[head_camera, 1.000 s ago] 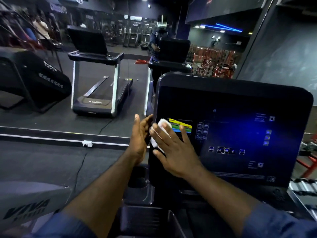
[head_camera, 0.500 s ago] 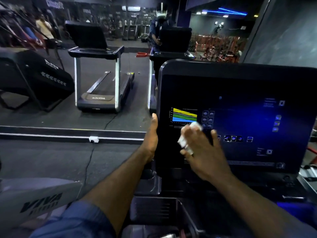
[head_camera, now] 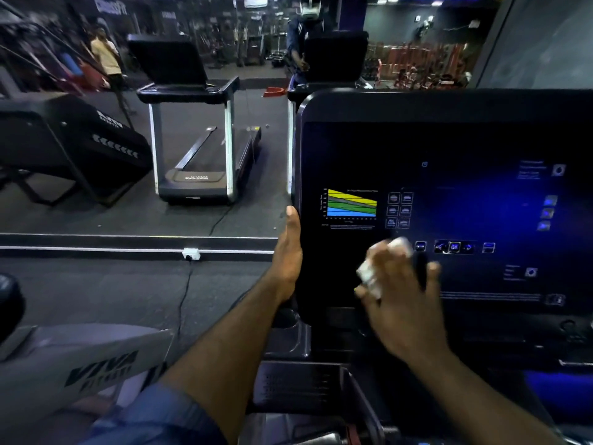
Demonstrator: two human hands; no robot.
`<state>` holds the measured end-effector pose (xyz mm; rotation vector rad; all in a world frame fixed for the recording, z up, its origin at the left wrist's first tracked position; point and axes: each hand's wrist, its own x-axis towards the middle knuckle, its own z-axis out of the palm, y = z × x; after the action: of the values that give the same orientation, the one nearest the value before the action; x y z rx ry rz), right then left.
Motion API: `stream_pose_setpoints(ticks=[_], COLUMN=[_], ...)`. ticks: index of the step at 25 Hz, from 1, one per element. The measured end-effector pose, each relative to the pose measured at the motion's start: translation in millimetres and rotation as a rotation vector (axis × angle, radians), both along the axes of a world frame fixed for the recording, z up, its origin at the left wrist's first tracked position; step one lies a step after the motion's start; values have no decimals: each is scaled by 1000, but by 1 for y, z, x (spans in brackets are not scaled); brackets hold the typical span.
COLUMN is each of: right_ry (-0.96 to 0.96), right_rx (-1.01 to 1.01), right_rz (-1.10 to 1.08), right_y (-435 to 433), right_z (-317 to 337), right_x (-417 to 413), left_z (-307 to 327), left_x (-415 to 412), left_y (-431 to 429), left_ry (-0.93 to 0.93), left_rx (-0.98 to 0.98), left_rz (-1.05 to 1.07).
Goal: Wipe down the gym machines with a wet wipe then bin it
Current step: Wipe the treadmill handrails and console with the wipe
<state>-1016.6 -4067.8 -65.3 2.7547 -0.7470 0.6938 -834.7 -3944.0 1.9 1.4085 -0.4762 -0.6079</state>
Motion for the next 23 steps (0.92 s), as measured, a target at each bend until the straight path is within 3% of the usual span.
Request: stream_pose_setpoints(ticks=[2, 3, 6, 9, 11, 14, 17, 18, 20, 23], right_ry=[-153, -177, -14, 106, 34, -219, -38, 46, 87, -161], right_rx=[117, 135, 50, -39, -27, 231, 121, 57, 19, 197], right_rz=[-165, -141, 187, 319, 168, -173, 118, 205, 150, -203], right_y=[-11, -1, 59, 50, 13, 1, 32, 27, -10, -51], right_z=[33, 46, 10, -47, -38, 24, 16, -2, -22, 8], right_x=[23, 44, 69, 3, -14, 26, 41, 22, -28, -35], left_z=[-3, -4, 0, -8, -9, -6, -8, -8, -13, -11], left_x=[2, 4, 5, -3, -12, -18, -19, -24, -34, -40], left_y=[2, 2, 3, -2, -6, -12, -13, -12, -10, -5], left_ry=[73, 121, 246, 120, 10, -37, -91, -135, -331, -765], left_rx=[-38, -81, -160, -150, -70, 7, 128, 161, 176, 289], left_rz=[-81, -114, -124, -93, 57, 206, 302, 333, 372, 422])
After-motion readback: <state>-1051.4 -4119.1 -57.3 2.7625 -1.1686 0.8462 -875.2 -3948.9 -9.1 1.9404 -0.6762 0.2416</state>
